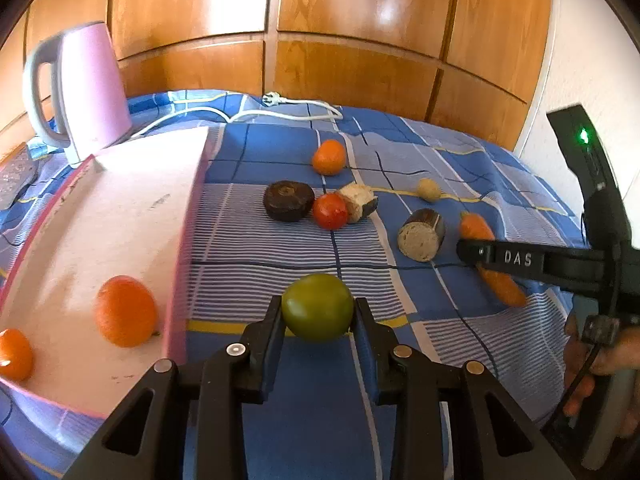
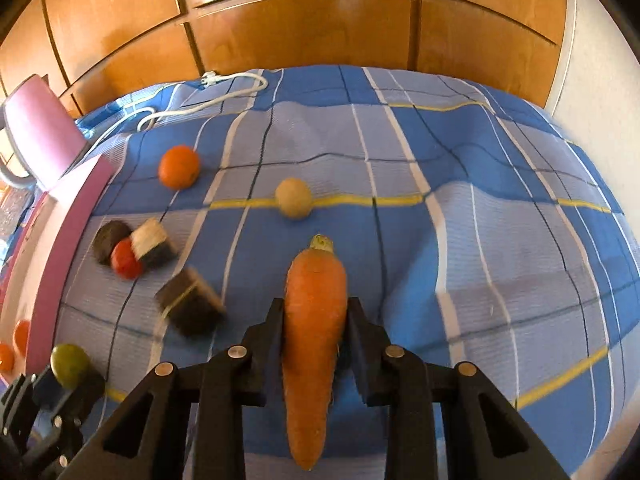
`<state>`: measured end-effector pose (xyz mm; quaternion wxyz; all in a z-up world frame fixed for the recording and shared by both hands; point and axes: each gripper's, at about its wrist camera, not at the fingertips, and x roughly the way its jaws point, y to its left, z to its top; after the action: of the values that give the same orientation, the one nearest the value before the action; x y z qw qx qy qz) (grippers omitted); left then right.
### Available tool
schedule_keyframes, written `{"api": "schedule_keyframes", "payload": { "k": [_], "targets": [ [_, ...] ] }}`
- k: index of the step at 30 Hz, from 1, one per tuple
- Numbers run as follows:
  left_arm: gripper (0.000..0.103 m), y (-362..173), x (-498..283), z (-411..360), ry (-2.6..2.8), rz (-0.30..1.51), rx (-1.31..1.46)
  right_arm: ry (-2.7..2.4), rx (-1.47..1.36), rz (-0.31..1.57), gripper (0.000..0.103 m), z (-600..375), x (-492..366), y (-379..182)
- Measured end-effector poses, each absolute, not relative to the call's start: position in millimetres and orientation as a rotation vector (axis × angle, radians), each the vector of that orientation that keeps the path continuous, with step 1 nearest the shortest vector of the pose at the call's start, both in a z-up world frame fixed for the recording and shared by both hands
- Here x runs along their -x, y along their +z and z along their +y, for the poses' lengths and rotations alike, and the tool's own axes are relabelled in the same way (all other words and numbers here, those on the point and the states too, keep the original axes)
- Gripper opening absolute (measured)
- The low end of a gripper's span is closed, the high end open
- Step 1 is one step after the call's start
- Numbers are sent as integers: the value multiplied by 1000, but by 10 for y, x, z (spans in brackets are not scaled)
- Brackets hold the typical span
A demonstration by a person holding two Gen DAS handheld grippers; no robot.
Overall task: Organize fruits
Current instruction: 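Grasp the carrot with the right tool while the left tool holds the lime, then carry the lime with the left tool while the right tool carries the carrot into the tray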
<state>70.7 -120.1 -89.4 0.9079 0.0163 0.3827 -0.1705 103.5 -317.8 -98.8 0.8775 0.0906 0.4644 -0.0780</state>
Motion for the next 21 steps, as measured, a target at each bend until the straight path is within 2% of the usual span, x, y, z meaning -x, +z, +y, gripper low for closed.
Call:
{"api": "schedule_keyframes", "payload": {
  "k": [21],
  "targets": [
    [34, -609, -397, -898, -310, 733, -10, -80, -333, 938, 30, -3048, -546, -956]
  ]
}}
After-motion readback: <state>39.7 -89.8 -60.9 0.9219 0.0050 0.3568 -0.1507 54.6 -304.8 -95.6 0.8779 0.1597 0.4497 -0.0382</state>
